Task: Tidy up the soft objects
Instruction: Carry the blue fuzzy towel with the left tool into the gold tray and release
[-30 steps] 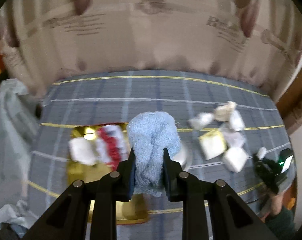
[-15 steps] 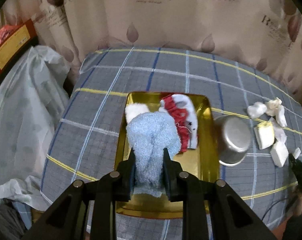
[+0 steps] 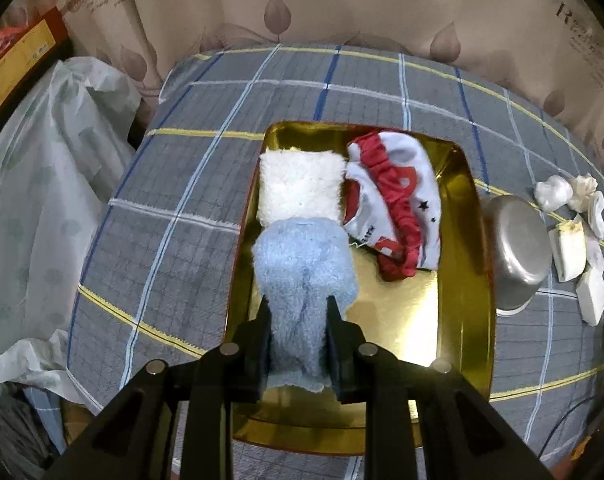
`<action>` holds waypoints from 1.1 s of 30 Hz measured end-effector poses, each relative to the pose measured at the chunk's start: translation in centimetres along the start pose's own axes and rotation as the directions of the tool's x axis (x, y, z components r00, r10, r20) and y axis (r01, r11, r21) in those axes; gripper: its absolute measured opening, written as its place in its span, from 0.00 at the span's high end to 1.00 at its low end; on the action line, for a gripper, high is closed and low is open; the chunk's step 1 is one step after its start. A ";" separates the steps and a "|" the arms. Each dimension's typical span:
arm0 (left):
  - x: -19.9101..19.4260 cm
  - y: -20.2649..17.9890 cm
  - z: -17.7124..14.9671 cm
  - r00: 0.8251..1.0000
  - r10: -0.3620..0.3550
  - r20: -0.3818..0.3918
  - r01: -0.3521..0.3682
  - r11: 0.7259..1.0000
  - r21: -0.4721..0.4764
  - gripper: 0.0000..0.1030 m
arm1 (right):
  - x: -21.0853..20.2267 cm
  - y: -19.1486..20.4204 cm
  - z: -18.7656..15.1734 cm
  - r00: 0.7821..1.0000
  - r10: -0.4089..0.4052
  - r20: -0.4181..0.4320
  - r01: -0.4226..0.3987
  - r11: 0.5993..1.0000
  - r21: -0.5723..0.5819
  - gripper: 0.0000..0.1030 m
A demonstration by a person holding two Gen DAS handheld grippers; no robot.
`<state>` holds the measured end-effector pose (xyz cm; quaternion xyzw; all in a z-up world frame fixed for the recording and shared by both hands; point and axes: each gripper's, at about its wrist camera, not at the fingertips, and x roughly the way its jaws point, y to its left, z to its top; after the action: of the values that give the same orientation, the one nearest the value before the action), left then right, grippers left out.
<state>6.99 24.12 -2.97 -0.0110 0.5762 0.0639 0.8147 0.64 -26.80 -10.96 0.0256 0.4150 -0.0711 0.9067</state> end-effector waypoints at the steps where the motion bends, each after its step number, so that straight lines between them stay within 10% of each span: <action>1: 0.1 0.1 0.0 1.000 0.003 -0.006 -0.003 1.000 -0.003 0.75 | 0.0 0.0 0.0 1.000 0.001 0.000 -0.001 1.000 0.001 0.73; 10: 1.1 1.5 0.2 0.995 -0.049 -0.086 0.042 0.995 -0.088 0.59 | 0.0 0.0 0.0 1.000 -0.001 0.000 0.001 1.000 0.001 0.73; 21: -3.1 1.9 -0.2 0.998 0.020 0.065 -0.014 0.996 -0.086 0.54 | 0.0 0.1 0.0 1.000 -0.003 0.000 0.003 1.000 0.001 0.73; 33: -6.9 1.6 -4.4 0.944 0.181 0.277 -0.154 0.981 -0.117 0.54 | 0.0 -0.2 0.0 1.000 -0.004 0.000 0.004 1.000 0.001 0.74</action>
<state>0.44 24.63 2.13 0.0095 0.4475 0.1608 0.8797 0.58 -26.98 -11.00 0.0254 0.4150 -0.0731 0.9065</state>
